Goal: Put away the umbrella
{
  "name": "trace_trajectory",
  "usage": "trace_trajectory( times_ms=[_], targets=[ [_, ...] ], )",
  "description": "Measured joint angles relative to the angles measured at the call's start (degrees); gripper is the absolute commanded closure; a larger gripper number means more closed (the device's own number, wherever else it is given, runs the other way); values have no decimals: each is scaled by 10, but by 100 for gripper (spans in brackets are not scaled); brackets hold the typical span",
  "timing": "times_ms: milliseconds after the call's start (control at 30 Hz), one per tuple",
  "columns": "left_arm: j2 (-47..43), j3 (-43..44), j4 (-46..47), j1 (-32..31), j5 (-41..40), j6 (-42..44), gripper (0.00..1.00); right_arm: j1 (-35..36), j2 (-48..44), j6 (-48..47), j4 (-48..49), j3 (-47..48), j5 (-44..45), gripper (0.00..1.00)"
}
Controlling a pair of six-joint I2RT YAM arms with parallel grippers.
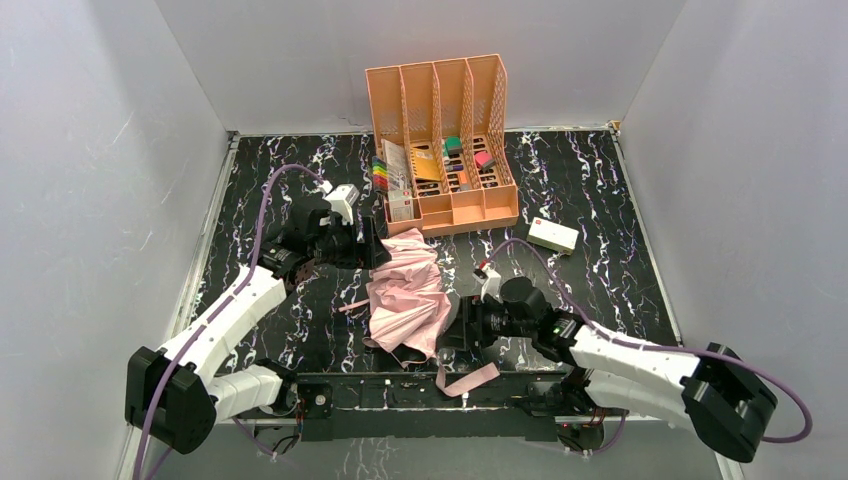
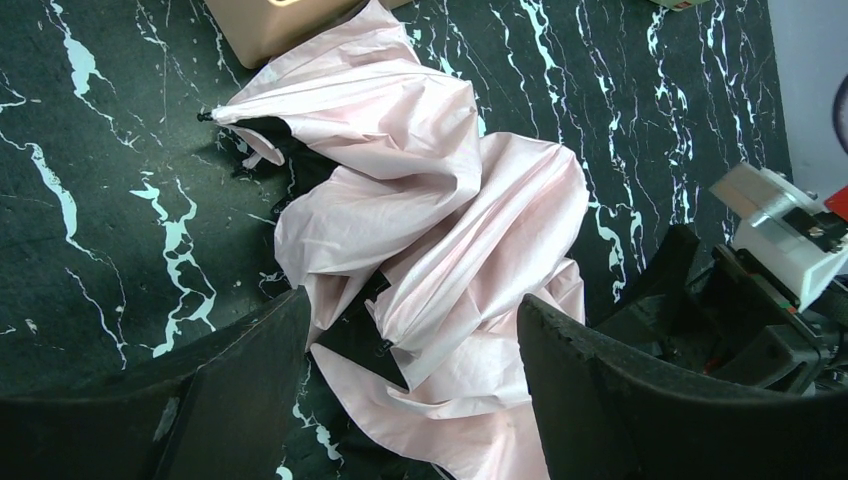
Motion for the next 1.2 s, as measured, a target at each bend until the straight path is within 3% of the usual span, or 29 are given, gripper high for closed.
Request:
trace_trajectory(
  times_ms=[233,433,600,900,1200],
  targets=[
    [0,0,5,0,3,-5,27,5,65,55,121,-20,-10,24],
    [5,0,10,0,6,-6,27,10,125,66,189,-19,-30,31],
    [11,0,17,0,11,-6,27,18,176,68,220,-14,-47,48],
    [11,-1,17,0,12,-6,28,25,155,69,235,13,-55,99],
    [10,-3,17,0,10,-6,28,24,106,65,179,123,-9,100]
  ],
)
